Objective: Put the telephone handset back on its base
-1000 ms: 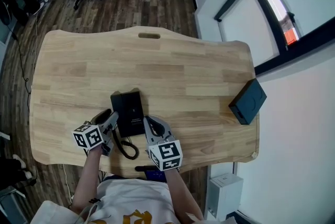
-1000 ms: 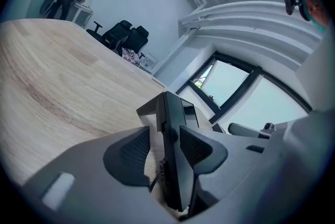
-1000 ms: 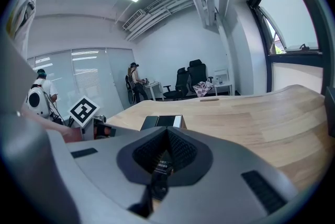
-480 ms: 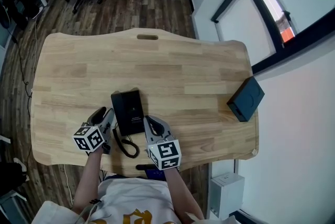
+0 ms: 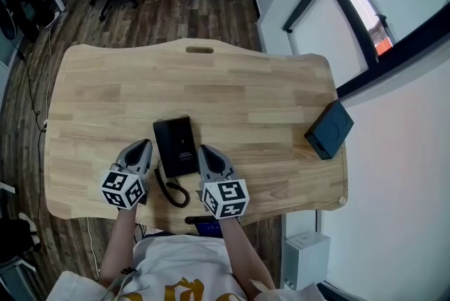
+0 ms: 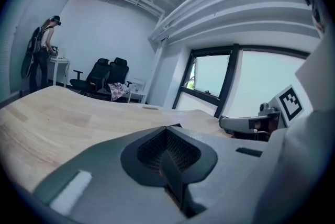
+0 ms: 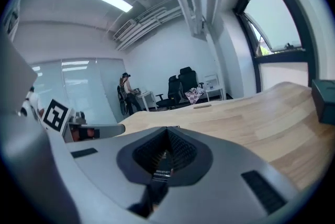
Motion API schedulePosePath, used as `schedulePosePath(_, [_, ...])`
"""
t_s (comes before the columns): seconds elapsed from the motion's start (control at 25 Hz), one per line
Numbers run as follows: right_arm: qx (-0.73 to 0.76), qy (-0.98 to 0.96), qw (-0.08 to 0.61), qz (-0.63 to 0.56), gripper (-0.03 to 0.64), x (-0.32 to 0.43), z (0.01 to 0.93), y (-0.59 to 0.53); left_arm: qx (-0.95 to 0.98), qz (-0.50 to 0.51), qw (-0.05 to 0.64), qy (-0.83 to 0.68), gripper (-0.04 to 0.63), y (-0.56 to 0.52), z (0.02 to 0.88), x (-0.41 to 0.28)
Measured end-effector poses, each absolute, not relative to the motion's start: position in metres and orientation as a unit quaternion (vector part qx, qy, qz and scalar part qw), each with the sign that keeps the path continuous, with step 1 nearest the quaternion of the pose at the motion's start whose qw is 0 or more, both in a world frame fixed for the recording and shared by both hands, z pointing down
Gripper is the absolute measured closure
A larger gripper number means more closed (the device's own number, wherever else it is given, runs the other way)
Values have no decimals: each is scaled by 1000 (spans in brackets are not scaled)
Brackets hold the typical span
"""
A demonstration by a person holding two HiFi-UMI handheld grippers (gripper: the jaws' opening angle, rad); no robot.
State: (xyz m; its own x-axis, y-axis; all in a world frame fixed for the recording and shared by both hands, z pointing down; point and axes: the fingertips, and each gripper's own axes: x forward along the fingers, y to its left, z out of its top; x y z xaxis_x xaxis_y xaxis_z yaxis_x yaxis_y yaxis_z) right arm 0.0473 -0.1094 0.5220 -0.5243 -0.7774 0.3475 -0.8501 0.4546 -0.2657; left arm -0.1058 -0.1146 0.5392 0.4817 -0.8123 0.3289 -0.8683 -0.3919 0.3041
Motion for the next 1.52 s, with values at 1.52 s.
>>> schedulePosePath(1.52, [524,-845,93,50,612,35,435,-43,842,1,152,-518,594,-48,437,-111])
